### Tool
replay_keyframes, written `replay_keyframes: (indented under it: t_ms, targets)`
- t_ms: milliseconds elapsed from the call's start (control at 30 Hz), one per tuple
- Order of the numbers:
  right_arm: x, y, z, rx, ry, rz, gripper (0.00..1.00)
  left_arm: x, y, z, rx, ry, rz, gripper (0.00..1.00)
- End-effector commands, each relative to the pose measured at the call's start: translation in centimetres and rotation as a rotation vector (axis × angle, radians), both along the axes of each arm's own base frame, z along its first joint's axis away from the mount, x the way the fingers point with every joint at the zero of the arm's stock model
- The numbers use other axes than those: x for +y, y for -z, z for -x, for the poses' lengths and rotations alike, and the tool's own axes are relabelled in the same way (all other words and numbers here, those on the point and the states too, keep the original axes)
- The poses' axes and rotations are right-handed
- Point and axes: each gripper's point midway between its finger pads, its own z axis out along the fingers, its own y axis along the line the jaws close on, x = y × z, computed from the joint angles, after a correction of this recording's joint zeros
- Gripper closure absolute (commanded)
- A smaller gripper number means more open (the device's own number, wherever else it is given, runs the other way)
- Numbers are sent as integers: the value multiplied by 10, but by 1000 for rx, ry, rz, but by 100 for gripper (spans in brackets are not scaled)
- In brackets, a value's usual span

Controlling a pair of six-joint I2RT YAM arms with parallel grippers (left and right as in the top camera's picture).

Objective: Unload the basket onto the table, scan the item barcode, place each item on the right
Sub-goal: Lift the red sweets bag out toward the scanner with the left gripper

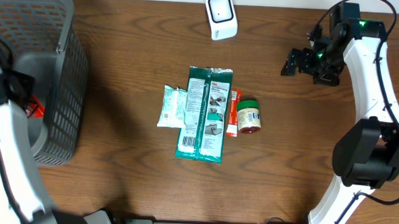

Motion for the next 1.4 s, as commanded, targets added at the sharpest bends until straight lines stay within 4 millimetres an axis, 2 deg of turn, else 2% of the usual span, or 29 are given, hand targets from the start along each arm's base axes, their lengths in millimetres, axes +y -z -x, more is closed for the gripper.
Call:
replay_keyframes:
  t_ms: [0, 100, 267, 367, 467, 533, 567, 733, 900, 1033, 1133, 1233, 1300, 1367]
  targets:
    - [1, -5, -3, -18, -3, -3, 1, -11, -48, 4, -156, 34, -50, 93]
    - [1, -5, -3, -18, -3, -3, 1, -31, -82, -7, -282, 188, -80, 93]
    - [1, -5, -3, -18, -3, -3, 1, -85, -131, -25, -512, 493, -41, 93]
    - [1, -5, -3, -18, -3, -3, 1, -112, -141, -27, -573, 613, 20, 93]
    - [1, -5, -3, -18, -3, -3, 1, -148, -145, -31, -614, 779, 90, 93]
    - [1, -5, -3, -18, -3, -3, 1, -177, -148, -33, -634, 911, 131, 93]
    - [1, -5, -3, -18, -3, -3, 1, -202, -149, -34, -649, 1003, 185, 93]
    - [1, -6, -6, -27, -3, -4, 1, -250, -155, -35, -687, 1182, 266, 93]
    - [13, -13, -11, -67, -48, -89, 1, -303, -176, -26, -788, 1430, 369, 93]
    - [28, -31, -12, -87, -36, -311, 1, -335, -180, -20, -813, 1561, 471, 93]
    - [21, -48, -14, -115, 7, -471, 1, -354, -184, -15, -836, 1652, 570, 93]
    - [15, -83, -15, -216, -24, -717, 1, -366, -186, -15, -839, 1697, 667, 93]
    - [12, -123, -12, -380, -115, -924, 1, -373, -185, -16, -837, 1721, 713, 93]
    - [3, -142, -8, -442, -109, -1029, 1, -380, -184, -17, -831, 1746, 758, 92]
